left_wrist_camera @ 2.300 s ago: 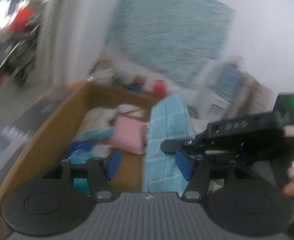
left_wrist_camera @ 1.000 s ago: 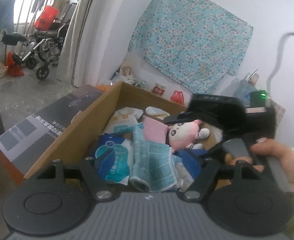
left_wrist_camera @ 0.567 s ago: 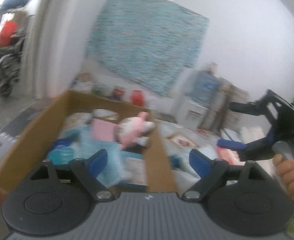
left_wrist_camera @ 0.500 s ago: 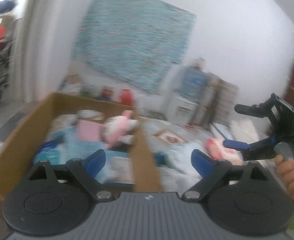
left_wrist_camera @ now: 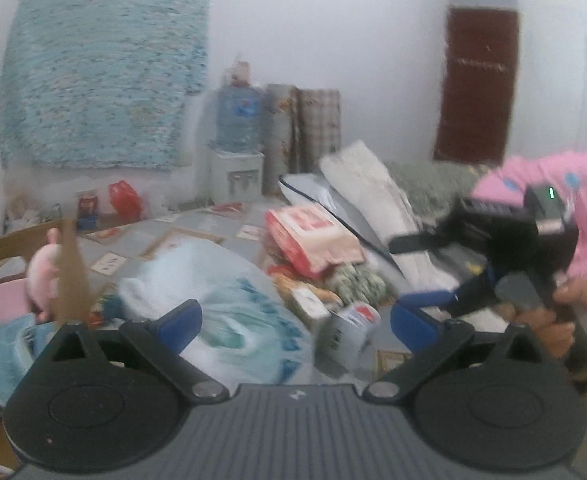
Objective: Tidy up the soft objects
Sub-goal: 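Reach the right gripper to the orange-striped white cloth on the mat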
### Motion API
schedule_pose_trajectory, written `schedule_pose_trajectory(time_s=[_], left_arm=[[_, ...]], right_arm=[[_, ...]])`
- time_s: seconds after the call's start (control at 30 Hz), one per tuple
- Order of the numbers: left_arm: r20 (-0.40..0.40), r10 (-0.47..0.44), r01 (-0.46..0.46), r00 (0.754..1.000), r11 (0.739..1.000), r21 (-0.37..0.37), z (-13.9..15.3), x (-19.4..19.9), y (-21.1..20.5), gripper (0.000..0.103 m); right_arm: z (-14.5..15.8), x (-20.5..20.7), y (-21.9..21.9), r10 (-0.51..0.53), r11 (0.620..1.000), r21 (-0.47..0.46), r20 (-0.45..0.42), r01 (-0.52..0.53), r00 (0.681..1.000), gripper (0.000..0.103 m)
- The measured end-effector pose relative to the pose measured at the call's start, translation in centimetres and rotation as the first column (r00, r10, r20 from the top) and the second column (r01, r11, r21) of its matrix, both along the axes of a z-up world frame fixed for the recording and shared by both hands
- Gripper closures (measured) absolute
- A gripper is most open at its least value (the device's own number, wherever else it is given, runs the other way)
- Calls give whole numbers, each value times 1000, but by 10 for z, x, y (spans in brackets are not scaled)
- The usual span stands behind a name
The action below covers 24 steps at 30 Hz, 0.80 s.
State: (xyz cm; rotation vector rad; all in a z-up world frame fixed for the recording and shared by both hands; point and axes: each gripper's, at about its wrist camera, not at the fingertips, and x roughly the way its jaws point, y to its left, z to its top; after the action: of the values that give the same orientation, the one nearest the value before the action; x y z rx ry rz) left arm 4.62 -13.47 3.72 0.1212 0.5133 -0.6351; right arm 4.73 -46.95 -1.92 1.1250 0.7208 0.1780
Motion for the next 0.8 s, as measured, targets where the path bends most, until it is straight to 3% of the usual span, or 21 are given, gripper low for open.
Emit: schedule_pose_trajectory(time_s=[0.2,0.43,0.63,0.8], left_arm=[[6,-69,68,998,994,88,-32,-5,-47,2],[-8,-79,80,997,993,90,-54,7,-72,6],[-85,-74,80,994,995,66,-67,22,-78,22],[-113,-76,85,991,994,72,-73,26,-75,24]], right_arm=[[-19,6,11,12,998,-57,0,-12,1000,18],[-5,24,9,42,985,-165,0,-41,999,23],[-6,91,20,151,939,-300,-81,-169,985,35],[-29,151,37,232,882,-372,-193,-290,953,34]])
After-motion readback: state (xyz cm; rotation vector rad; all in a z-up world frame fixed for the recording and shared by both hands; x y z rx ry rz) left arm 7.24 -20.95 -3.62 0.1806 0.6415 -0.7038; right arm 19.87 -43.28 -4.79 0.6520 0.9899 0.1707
